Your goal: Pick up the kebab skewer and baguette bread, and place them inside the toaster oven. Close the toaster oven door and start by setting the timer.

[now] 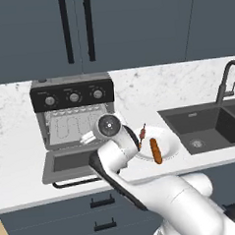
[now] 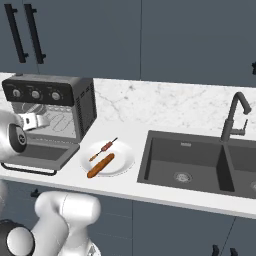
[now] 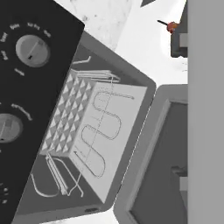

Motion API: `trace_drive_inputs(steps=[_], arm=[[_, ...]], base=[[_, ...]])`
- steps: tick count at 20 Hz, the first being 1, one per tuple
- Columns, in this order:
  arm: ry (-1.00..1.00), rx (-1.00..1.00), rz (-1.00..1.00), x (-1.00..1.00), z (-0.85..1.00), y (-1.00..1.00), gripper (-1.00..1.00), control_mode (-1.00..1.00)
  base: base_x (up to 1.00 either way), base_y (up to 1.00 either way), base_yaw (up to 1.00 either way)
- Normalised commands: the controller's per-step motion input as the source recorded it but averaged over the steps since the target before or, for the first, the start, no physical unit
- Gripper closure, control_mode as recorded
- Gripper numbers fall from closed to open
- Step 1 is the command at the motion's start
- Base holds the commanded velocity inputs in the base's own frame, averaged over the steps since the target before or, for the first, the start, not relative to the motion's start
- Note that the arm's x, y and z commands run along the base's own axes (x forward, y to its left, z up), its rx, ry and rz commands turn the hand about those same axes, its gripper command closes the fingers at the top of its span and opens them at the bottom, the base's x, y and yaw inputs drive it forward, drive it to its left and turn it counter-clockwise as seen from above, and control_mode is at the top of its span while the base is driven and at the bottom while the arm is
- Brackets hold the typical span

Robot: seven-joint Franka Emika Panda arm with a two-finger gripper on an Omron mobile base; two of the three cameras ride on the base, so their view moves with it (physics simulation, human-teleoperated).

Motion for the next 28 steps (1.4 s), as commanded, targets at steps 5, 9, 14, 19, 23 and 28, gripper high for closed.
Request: trace_drive_inputs(steps=[5,9,14,19,23,28], arm=[[0.05,-0.19,0.25,0.60,0.00,0.79,-1.00,-1.00],[0.08,-0.21,0.15,0.30,0.00,0.59,-1.00,-1.00],[-0.03,-0.24,0.03,0.19,-0.17,0.27,-1.00,-1.00],[-0.01,-0.15,0.00,0.38,-0.13,0.02,-1.00,-1.00],[0.00,-0.07,0.00,0.33,-0.03,0.00,-1.00,-1.00],[0.00,-0.01,0.00,0.19,-0.25,0.00,-1.00,-1.00]], base=[[0.00,0.00,0.00],[0.00,0.00,0.00],[0.00,0.00,0.00],[0.00,0.00,0.00],[0.00,0.00,0.00],[0.00,0.00,0.00]])
